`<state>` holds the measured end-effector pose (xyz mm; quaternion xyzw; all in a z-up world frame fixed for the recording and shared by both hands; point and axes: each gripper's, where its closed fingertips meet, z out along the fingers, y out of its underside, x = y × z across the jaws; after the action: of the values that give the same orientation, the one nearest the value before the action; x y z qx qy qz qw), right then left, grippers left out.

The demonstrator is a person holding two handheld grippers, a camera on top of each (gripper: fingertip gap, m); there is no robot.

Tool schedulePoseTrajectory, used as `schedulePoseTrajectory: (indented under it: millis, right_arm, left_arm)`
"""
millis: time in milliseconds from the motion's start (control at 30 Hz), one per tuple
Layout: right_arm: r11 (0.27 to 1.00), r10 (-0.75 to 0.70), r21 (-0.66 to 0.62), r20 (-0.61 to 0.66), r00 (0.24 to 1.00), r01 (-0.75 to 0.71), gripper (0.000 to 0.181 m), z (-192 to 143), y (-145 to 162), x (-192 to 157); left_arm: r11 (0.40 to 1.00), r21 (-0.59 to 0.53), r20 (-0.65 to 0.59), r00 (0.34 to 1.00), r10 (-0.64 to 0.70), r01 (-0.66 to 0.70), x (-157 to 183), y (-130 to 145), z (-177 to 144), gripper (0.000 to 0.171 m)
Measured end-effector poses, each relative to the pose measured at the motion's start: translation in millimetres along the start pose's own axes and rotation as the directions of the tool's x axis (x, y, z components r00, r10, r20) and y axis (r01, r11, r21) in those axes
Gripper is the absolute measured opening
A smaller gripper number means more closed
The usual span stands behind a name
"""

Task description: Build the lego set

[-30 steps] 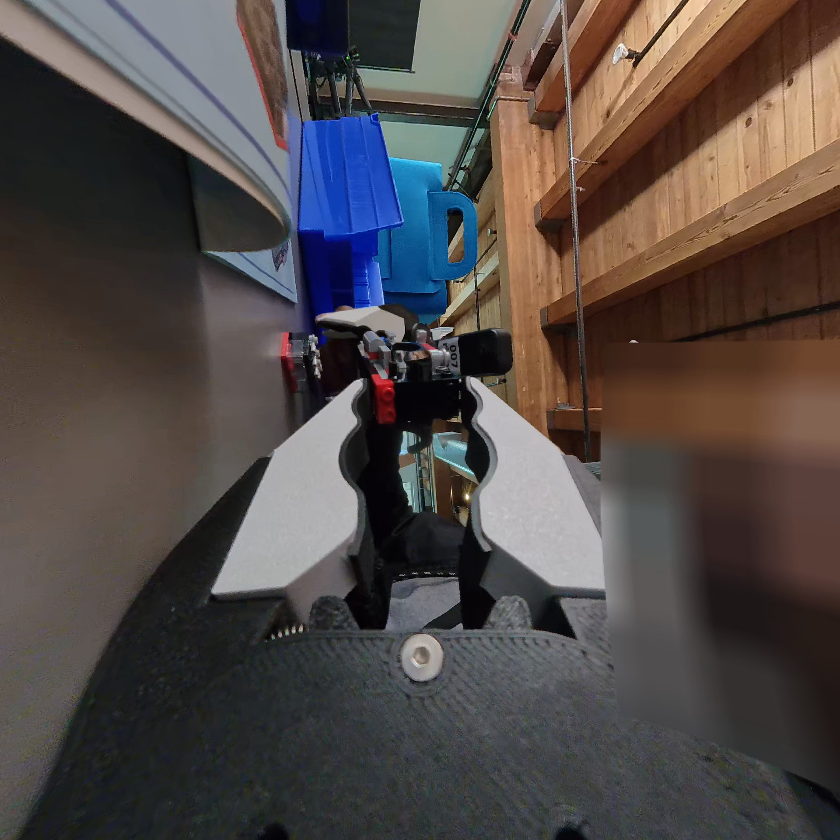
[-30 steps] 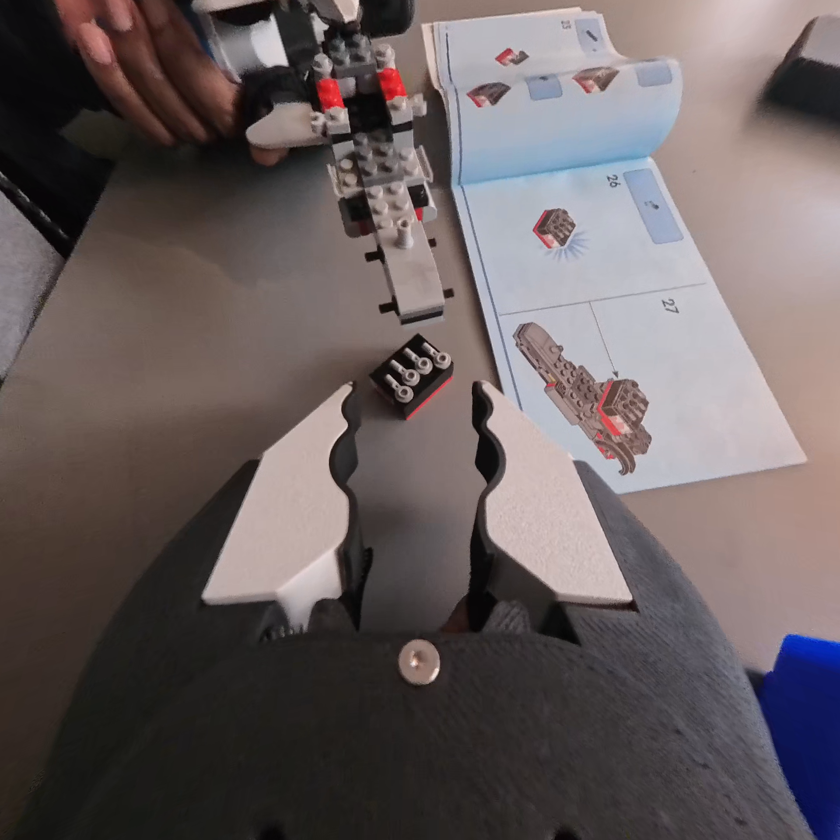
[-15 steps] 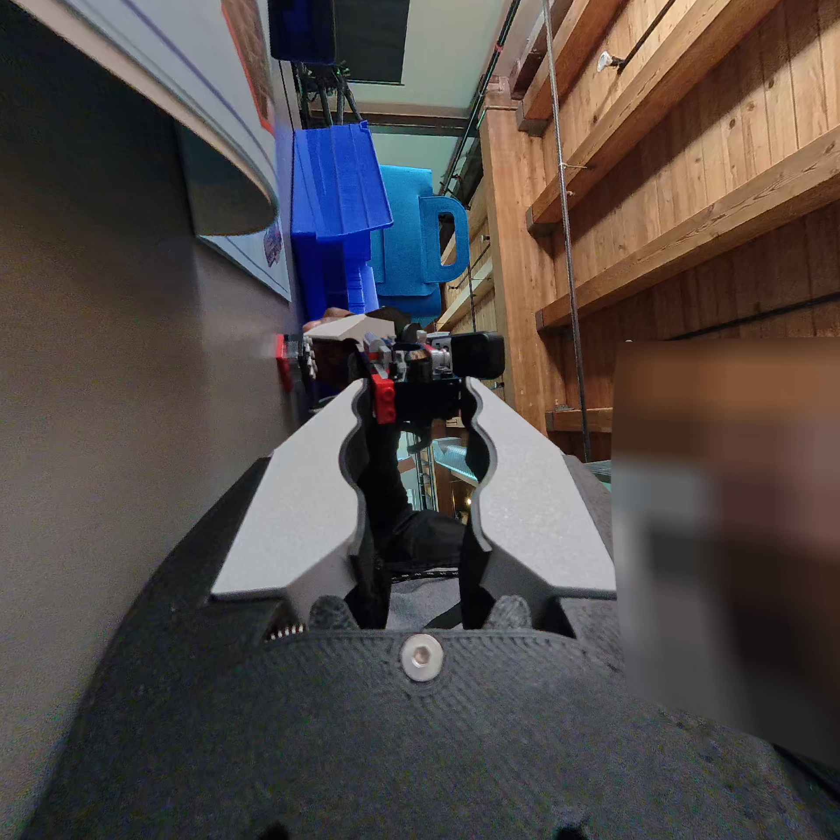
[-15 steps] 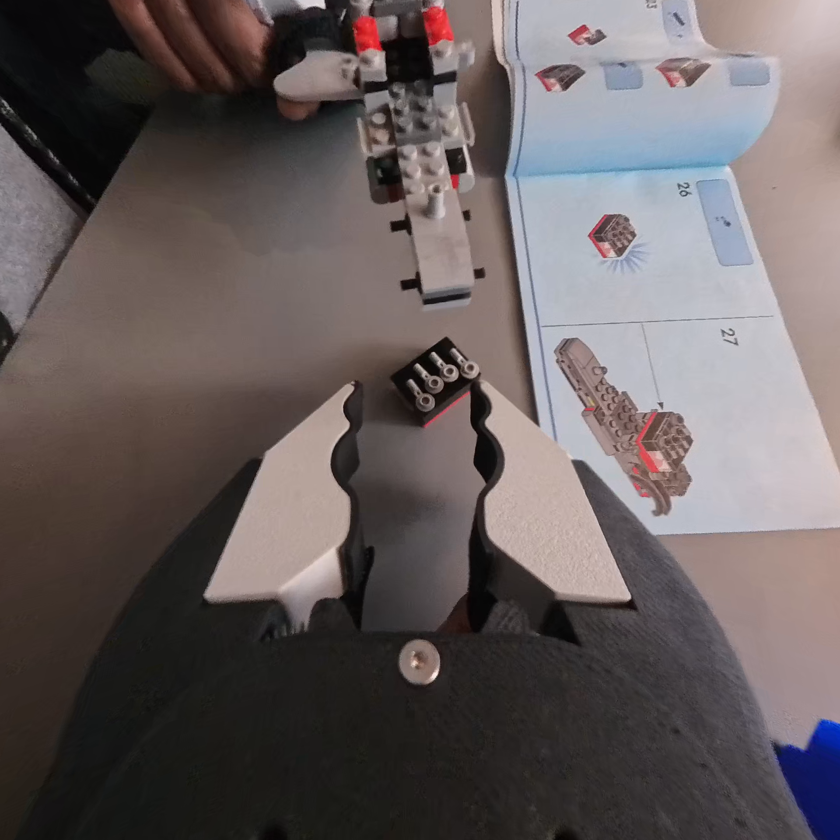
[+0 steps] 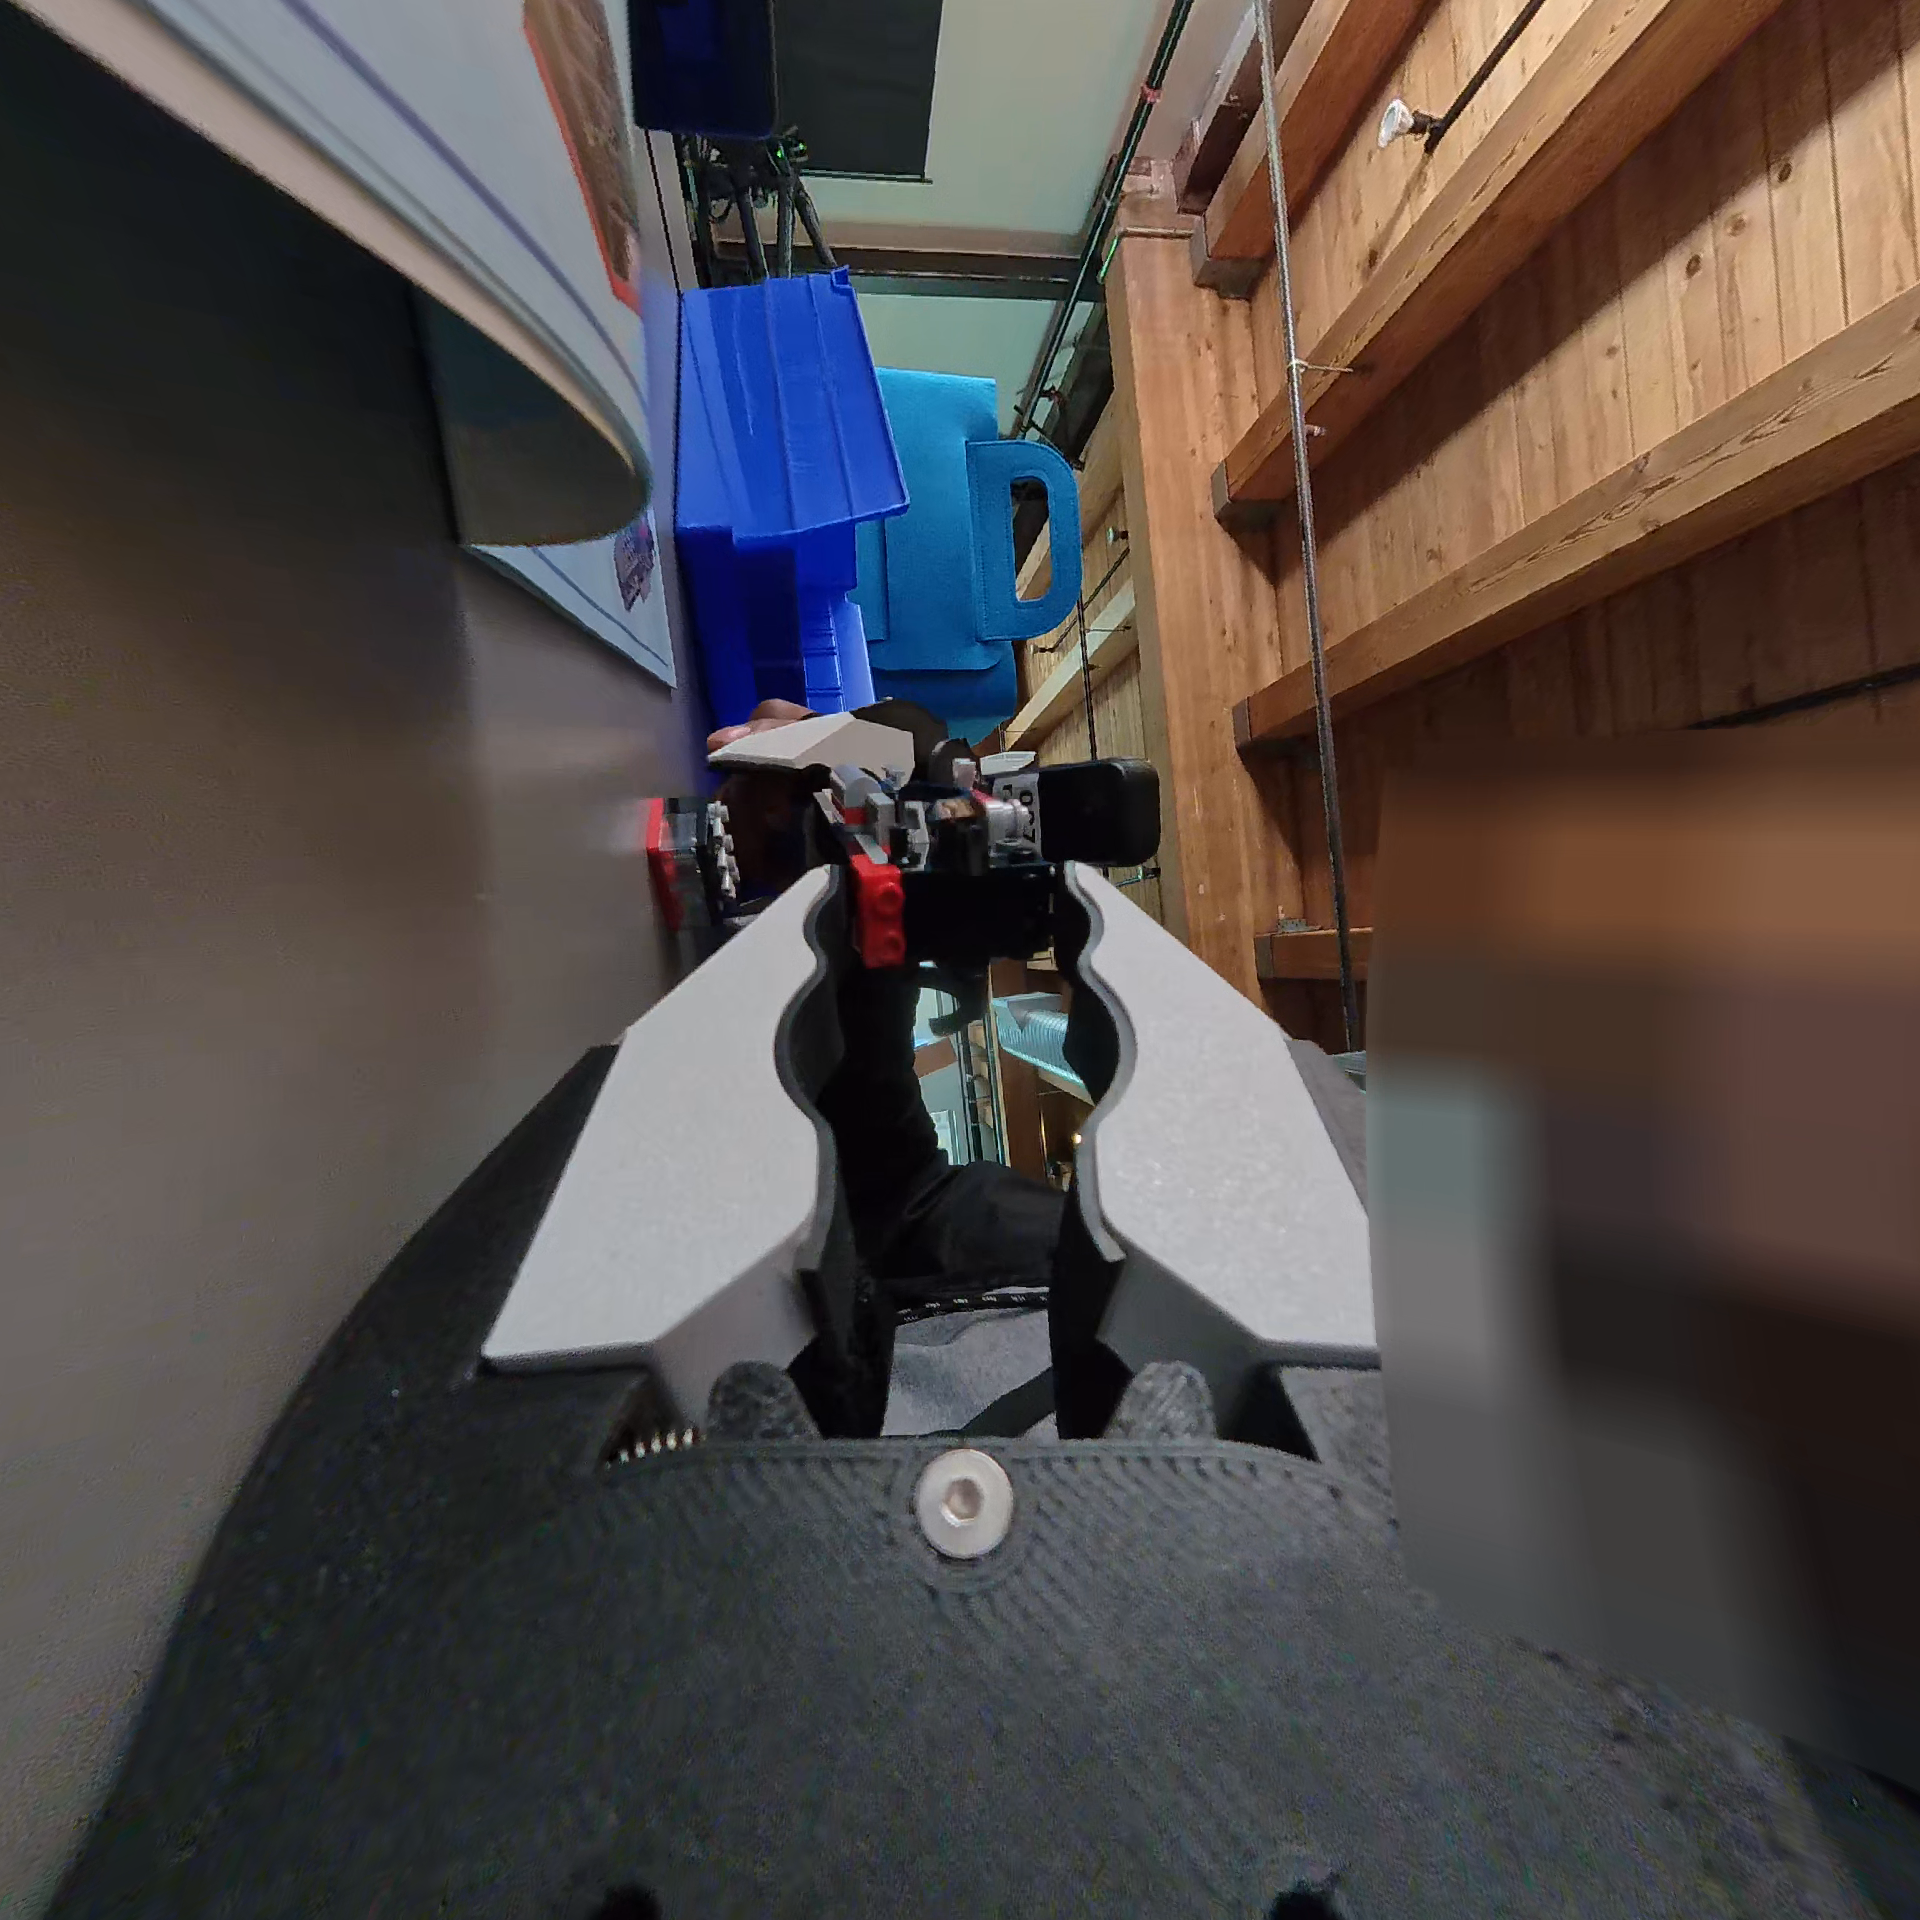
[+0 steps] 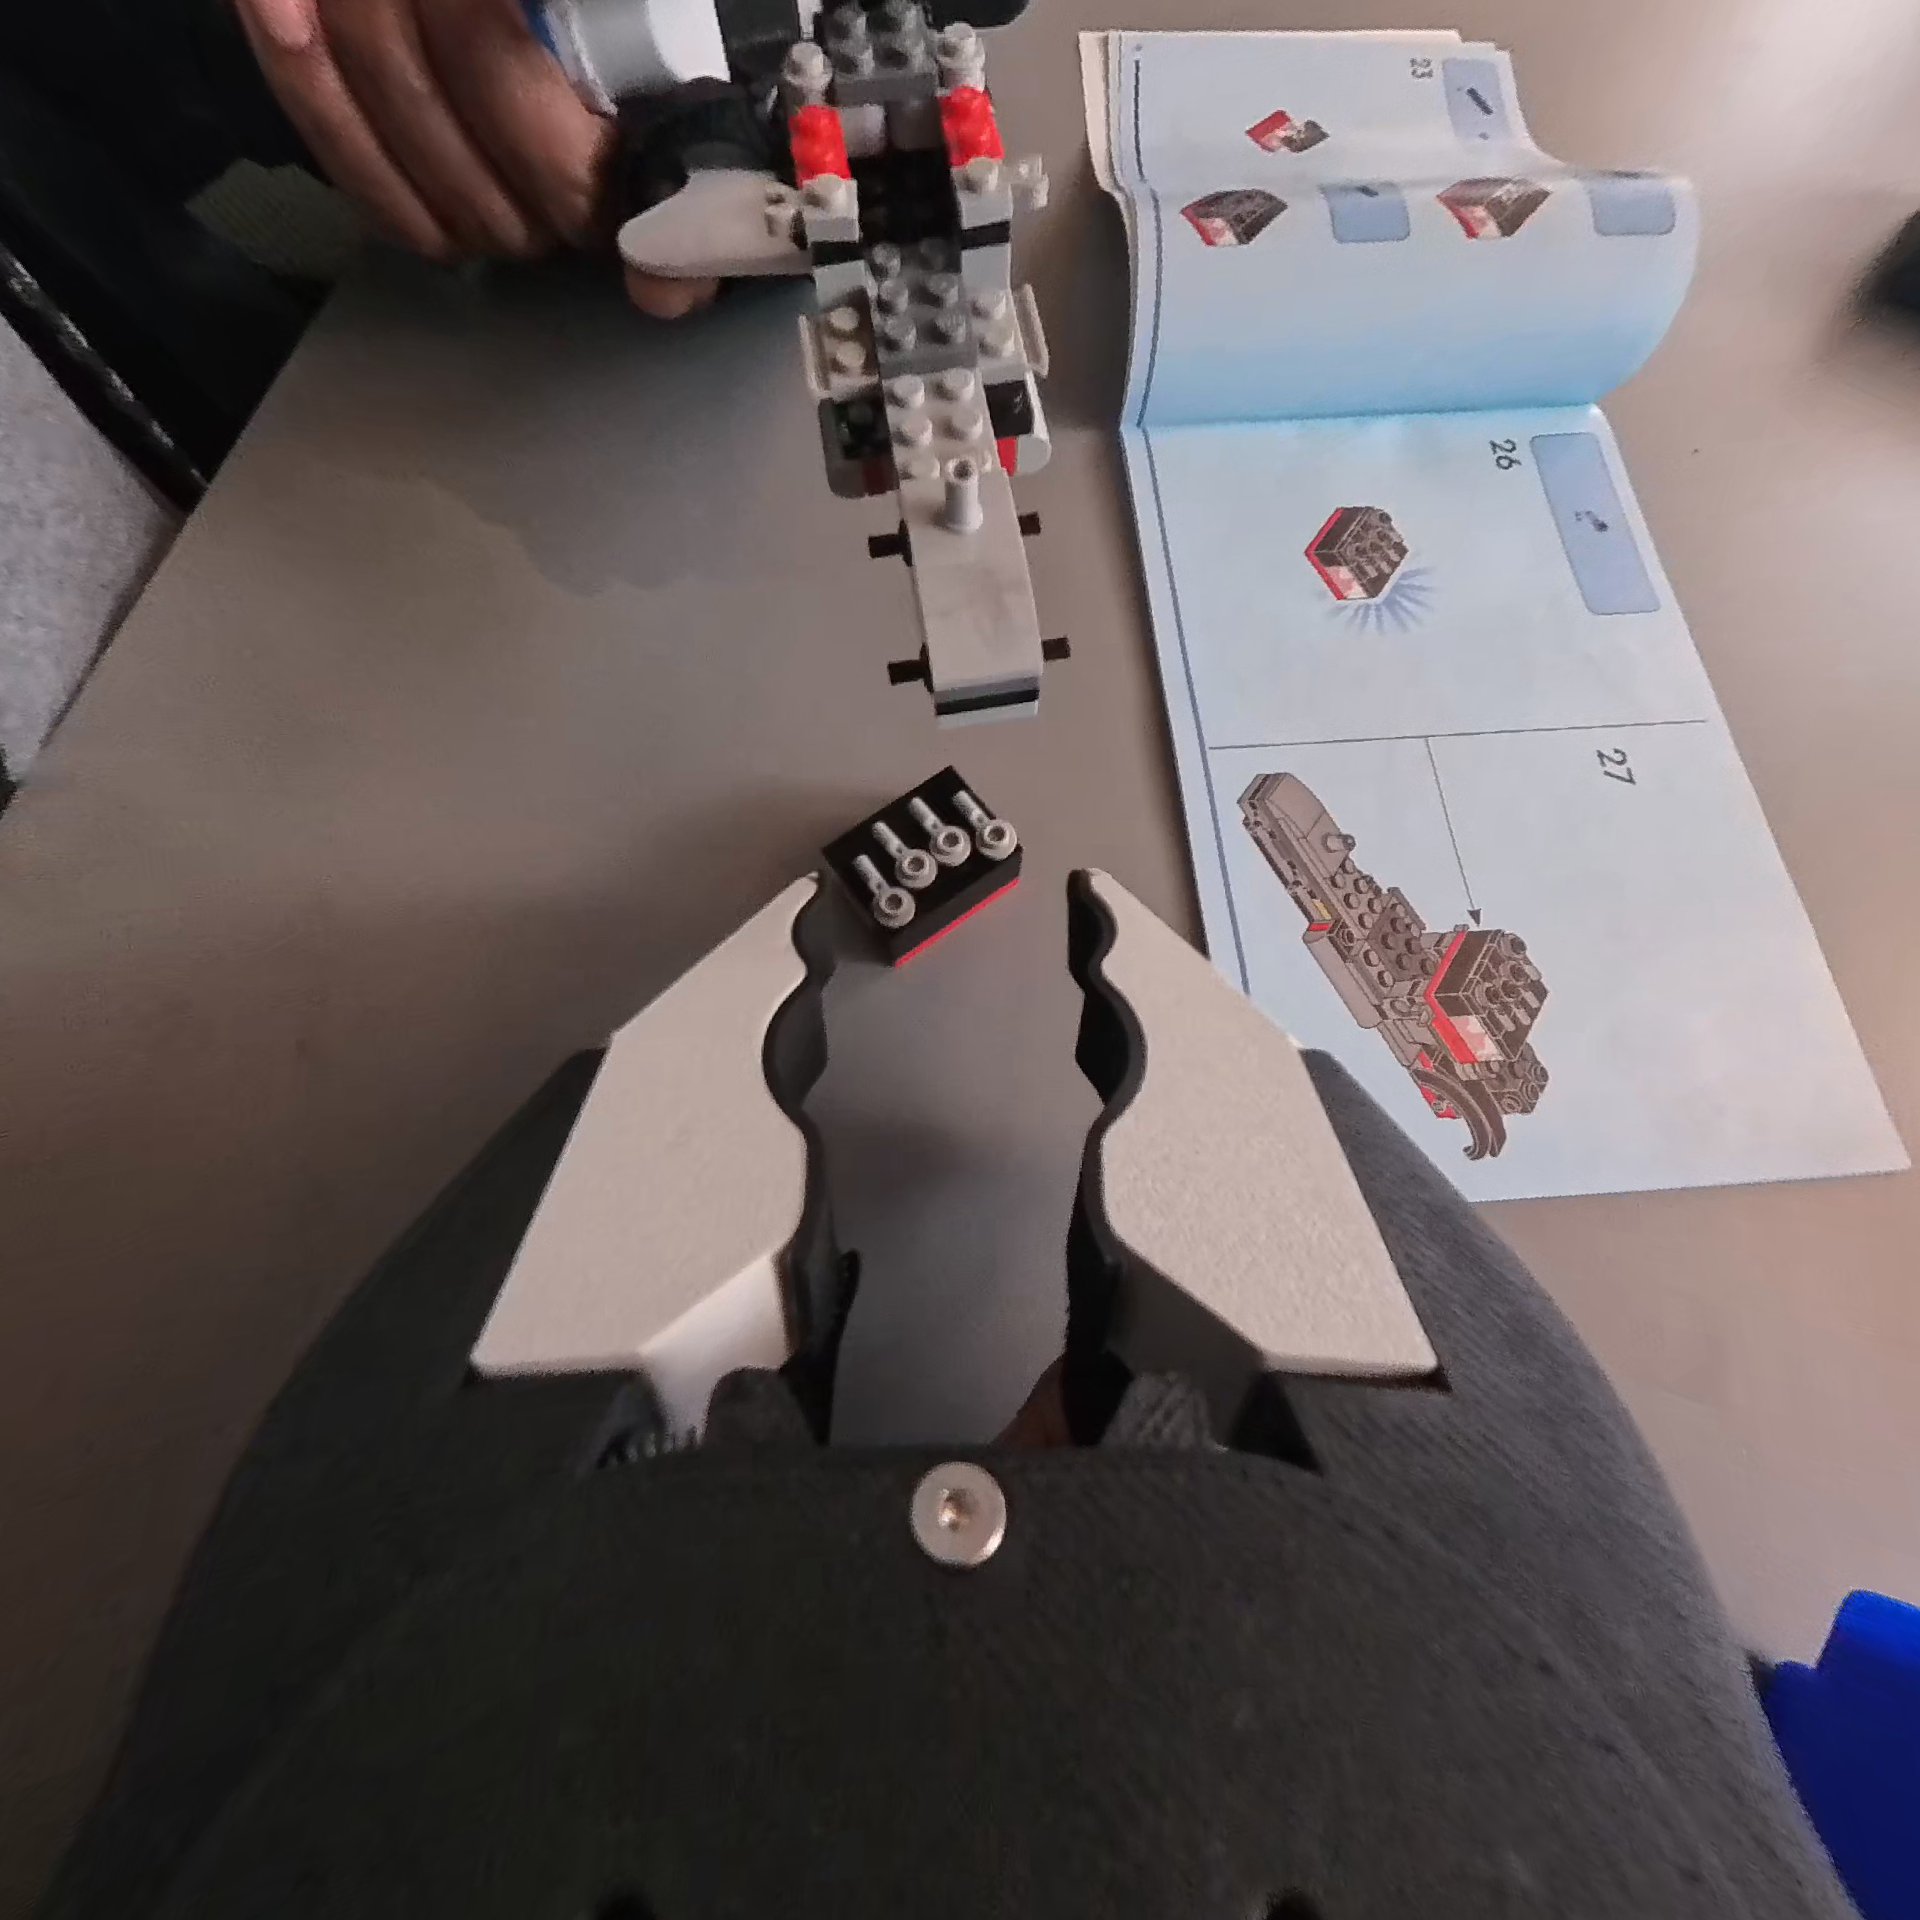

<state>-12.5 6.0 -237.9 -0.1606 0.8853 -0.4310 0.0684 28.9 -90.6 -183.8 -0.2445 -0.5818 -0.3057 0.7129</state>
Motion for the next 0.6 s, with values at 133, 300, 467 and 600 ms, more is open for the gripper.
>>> schedulePoseTrajectory:
  millis: [133, 300, 467, 600]
  right_arm:
    - [1.0, -0.012, -0.002, -0.017, 1.0, 0.011, 0.047, 0, 0, 2]
    - [0.999, -0.033, 0.004, -0.015, 0.999, 0.033, 0.049, -1, 1, 7]
    - [0.998, -0.069, 0.015, 0.069, 0.995, 0.068, 0.06, -1, -3, 3]
    - [0.996, -0.082, 0.028, 0.115, 0.99, 0.079, 0.063, 0, -11, 3]
  left_arm:
    - [1.0, 0.005, 0.003, 1.0, -0.001, 0.001, -1, -2, 0, 0.039]
    - [1.0, 0.006, 0.011, 1.0, -0.003, 0.003, -2, -3, 1, 0.039]
    - [1.0, 0.011, 0.012, 1.0, -0.005, 0.005, -2, -5, 2, 0.039]
    - [1.0, 0.018, 0.006, 1.0, -0.005, 0.004, -1, -6, 1, 0.039]
